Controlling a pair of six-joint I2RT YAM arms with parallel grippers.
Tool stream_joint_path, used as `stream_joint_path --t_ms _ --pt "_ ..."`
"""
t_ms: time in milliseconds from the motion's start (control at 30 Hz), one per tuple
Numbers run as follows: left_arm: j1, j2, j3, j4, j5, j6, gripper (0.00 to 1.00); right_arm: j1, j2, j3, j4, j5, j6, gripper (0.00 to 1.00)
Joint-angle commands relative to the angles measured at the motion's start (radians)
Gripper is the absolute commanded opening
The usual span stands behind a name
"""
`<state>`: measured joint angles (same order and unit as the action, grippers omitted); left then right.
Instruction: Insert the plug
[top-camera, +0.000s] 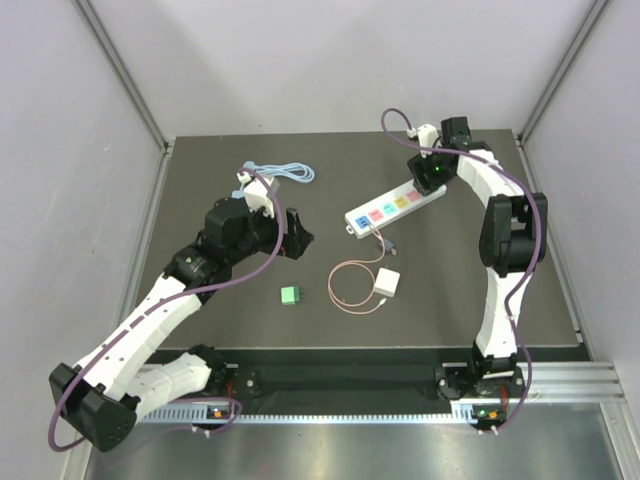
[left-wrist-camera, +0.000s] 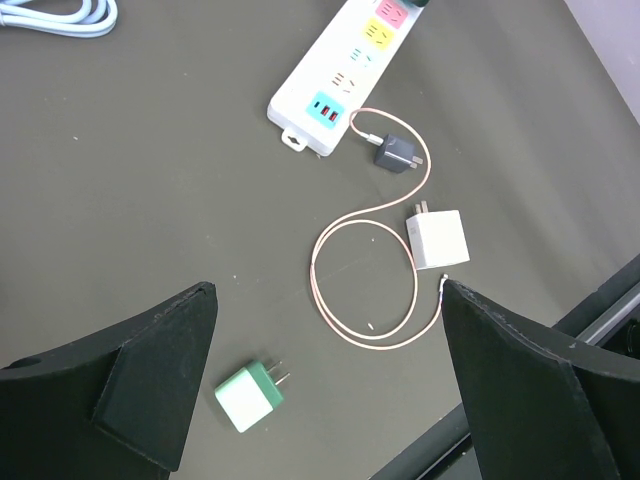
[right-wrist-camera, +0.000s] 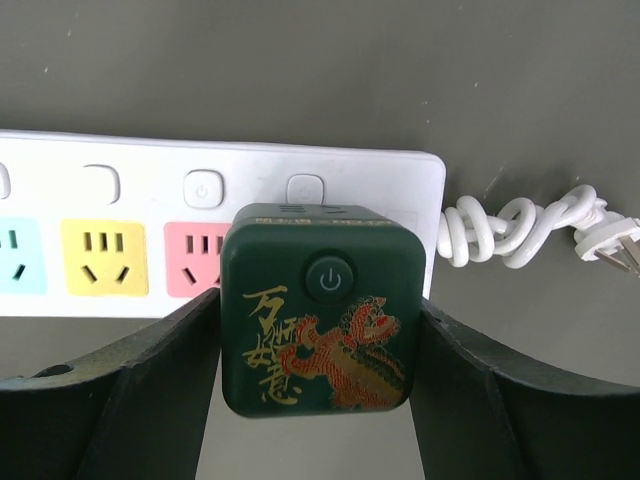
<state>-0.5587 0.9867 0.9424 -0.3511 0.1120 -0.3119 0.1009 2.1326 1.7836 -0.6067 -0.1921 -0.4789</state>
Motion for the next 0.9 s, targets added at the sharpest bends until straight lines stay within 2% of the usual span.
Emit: stream_joint_path --t_ms 0,400,867 --pt "0.002 0.004 0.016 0.067 0.009 0.008 0.98 0.010 -0.045 0.062 -0.021 -0.007 -0.009 0.68" --pt "0.003 0.003 0.012 0.064 0.005 0.010 0.98 0.013 -0.046 0.102 -0.025 -0.029 -0.003 0.73" --pt "0.002 0.003 0.009 0.072 0.006 0.010 0.98 0.014 -0.069 0.105 -0.031 -0.030 0.002 0.73"
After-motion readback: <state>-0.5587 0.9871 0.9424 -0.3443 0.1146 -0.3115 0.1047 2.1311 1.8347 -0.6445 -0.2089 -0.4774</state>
